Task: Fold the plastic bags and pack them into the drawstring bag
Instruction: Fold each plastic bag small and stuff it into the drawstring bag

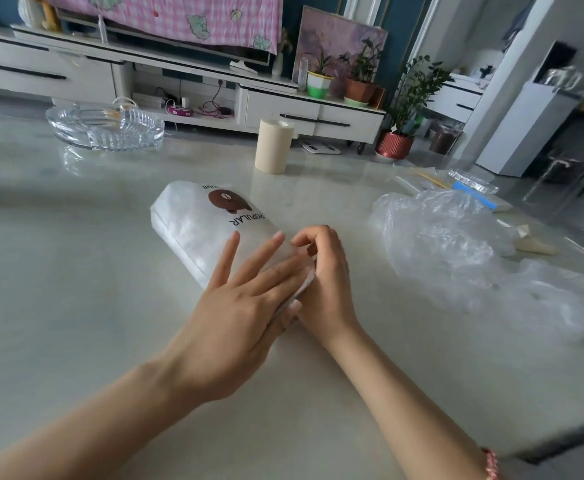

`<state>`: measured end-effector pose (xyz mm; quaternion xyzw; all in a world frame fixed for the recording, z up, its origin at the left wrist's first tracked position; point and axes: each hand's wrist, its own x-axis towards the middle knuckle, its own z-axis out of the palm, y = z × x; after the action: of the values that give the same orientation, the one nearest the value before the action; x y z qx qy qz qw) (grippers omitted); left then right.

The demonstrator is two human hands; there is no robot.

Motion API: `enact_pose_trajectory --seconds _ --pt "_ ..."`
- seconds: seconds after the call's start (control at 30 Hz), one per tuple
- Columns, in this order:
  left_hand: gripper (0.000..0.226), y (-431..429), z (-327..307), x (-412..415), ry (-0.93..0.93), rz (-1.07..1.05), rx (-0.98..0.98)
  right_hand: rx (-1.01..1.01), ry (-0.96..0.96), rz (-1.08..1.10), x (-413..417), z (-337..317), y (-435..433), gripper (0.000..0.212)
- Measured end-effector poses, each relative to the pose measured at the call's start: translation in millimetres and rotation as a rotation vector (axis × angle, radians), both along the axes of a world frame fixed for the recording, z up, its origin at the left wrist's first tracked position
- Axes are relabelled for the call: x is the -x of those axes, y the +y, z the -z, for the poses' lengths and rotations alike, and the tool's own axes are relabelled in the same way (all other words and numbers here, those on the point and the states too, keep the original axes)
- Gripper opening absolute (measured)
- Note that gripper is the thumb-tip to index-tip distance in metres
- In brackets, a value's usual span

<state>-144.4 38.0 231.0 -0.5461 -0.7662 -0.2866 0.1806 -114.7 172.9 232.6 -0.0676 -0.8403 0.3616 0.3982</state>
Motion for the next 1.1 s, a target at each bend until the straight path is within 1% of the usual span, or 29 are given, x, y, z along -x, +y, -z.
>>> enact_pose_trajectory --seconds 0.07,0.13,0.17,0.2,0.27,0.33,0.37,0.43,0.47,0.57,0.67,0.73,0.77,0.8,0.83,0.87,0.9,0.93,0.97,1.0,1.07,1.1 --pt "0.052 0 -1 6 0.064 -0.063 0.055 0.020 -0.129 -0.063 0 -5 11 0.025" --pt "0.056 -1 1 12 0.104 -0.129 0.082 0.066 -0.293 -0.127 -5 -11 21 0.038" --pt "0.059 -3 3 17 0.111 -0.171 0.088 0.075 -0.354 -0.121 -9 -12 25 0.043" --pt "0.060 -5 4 23 0.112 -0.221 0.089 0.062 -0.372 -0.064 -13 -12 29 0.044" --pt "0.055 -11 6 38 0.104 -0.341 0.090 -0.050 -0.387 0.202 -19 -12 43 0.042" --pt "0.052 -20 7 51 0.069 -0.459 0.103 -0.221 -0.552 0.510 -25 -13 59 0.046" --pt "0.053 -25 7 56 0.047 -0.502 0.117 -0.261 -0.654 0.620 -28 -13 67 0.052" --pt "0.055 -33 6 60 0.018 -0.559 0.142 -0.228 -0.802 0.751 -34 -13 79 0.061" --pt "0.056 -35 5 59 0.006 -0.575 0.130 -0.195 -0.830 0.790 -36 -12 84 0.058" --pt "0.058 -33 3 53 0.014 -0.560 0.036 -0.162 -0.785 0.833 -37 -8 95 0.032" --pt "0.055 -28 4 47 0.053 -0.482 0.008 -0.164 -0.678 0.867 -38 -8 99 0.027" --pt "0.049 -27 3 43 0.053 -0.431 -0.034 -0.231 -0.537 0.891 -37 -9 95 0.024" --pt "0.046 -26 2 41 0.043 -0.403 -0.066 -0.283 -0.413 0.857 -35 -10 91 0.022" --pt "0.045 -25 -1 38 0.036 -0.372 -0.099 -0.335 -0.270 0.753 -32 -11 83 0.020" --pt "0.044 -26 -4 37 0.038 -0.340 -0.125 -0.353 -0.141 0.595 -27 -11 72 0.018" --pt "0.043 -23 -7 33 0.039 -0.296 -0.147 -0.294 -0.053 0.394 -26 -13 60 0.017" --pt "0.043 -23 -8 31 0.032 -0.261 -0.162 -0.169 -0.029 0.170 -24 -15 43 0.016" --pt "0.043 -23 -9 30 0.018 -0.234 -0.173 -0.029 -0.059 -0.030 -22 -18 28 0.015" --pt "0.043 -23 -11 29 -0.009 -0.208 -0.191 0.086 -0.135 -0.188 -23 -21 16 0.016" --pt "0.044 -24 -12 29 -0.041 -0.183 -0.211 0.158 -0.244 -0.320 -24 -23 7 0.019" --pt "0.045 -25 -13 29 -0.112 -0.153 -0.237 0.158 -0.456 -0.490 -25 -22 4 0.019" --pt "0.046 -23 -12 28 -0.150 -0.140 -0.236 0.157 -0.522 -0.516 -28 -23 8 0.021"
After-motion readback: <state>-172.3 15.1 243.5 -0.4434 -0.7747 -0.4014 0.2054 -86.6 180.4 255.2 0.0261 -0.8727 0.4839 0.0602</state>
